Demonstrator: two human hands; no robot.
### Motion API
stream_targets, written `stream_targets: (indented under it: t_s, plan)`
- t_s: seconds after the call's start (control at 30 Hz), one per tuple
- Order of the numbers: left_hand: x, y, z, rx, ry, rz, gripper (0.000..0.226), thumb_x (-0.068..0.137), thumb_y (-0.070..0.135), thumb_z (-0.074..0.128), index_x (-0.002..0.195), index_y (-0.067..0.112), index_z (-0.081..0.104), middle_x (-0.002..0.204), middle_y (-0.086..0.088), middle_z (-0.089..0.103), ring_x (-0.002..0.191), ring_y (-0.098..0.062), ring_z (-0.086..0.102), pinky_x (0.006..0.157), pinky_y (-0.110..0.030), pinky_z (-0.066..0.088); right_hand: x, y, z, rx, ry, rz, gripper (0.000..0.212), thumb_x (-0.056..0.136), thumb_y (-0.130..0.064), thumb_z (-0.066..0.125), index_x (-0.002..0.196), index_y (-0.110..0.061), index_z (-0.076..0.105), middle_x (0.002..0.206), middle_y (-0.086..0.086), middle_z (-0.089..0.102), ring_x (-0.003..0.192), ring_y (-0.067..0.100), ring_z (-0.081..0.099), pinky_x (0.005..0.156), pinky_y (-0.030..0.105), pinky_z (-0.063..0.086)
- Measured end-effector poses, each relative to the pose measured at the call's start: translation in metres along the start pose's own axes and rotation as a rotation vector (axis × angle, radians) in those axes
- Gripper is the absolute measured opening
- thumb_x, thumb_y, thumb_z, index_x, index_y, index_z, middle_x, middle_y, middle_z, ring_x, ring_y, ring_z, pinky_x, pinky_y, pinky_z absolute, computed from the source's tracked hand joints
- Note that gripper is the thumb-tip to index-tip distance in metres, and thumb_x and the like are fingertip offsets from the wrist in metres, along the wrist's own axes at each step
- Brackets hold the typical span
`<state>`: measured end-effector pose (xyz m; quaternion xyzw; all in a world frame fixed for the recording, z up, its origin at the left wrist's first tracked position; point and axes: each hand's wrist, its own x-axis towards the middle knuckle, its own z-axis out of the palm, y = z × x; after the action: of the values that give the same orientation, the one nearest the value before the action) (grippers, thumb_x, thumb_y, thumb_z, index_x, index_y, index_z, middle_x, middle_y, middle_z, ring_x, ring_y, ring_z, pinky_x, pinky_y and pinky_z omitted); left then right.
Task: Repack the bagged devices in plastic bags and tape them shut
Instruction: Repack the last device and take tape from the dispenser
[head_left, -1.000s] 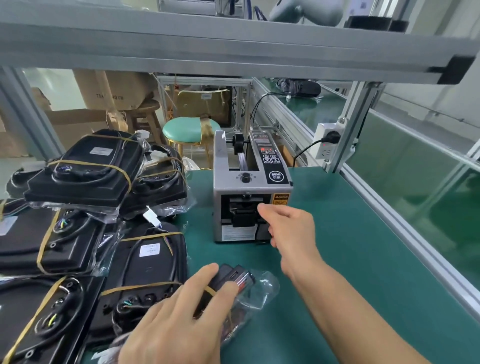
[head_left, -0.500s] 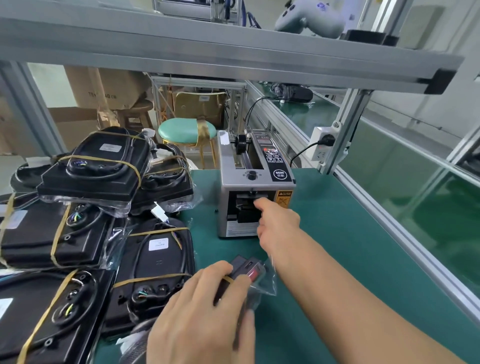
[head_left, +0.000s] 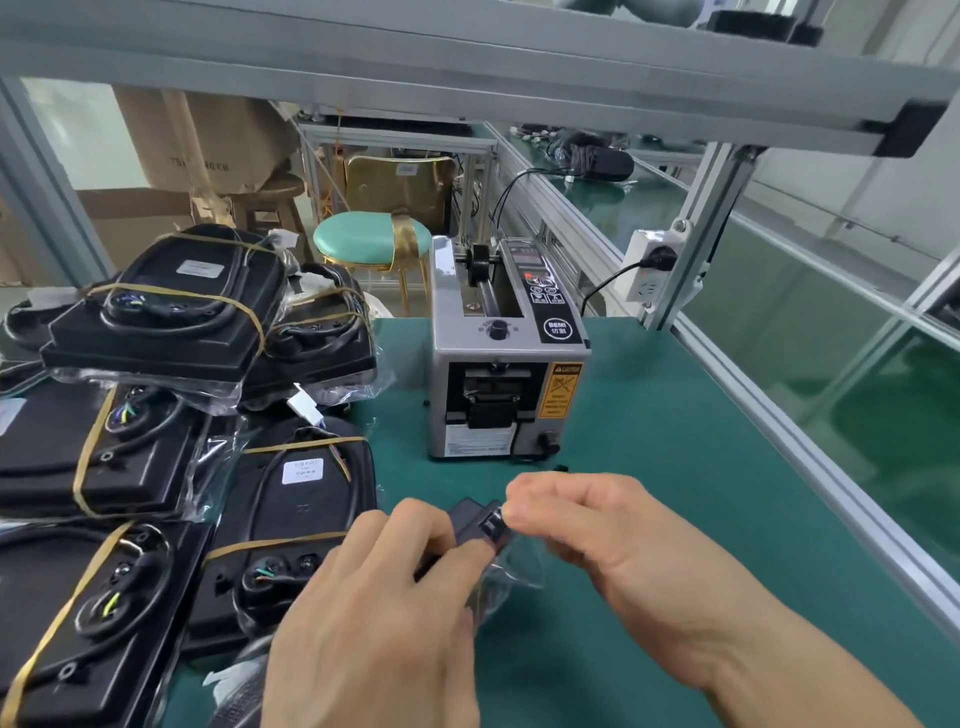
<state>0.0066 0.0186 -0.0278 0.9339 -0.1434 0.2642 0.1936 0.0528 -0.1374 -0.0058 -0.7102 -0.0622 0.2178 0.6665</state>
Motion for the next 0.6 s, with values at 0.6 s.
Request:
stream_targets:
  t_s: [0.6]
  plan:
    - [-0.0069, -0.0025, 0.007, -0.06, 0.085, -0.01, 0.028, 0.066, 0.024, 0.047, 0.073, 0.02, 0.074, 0.081, 0.011, 0.064, 0.066, -0.013, 0.051, 0.038, -0.022, 0.044, 0.0103, 0.0052, 0.005, -0.01, 0.14, -0.047, 0.02, 0.077, -0.014, 0.07, 0.057, -0.011, 0.07, 0.069, -0.014, 0.061, 0.069, -0.003, 0.057, 0.07, 0.009, 0.045]
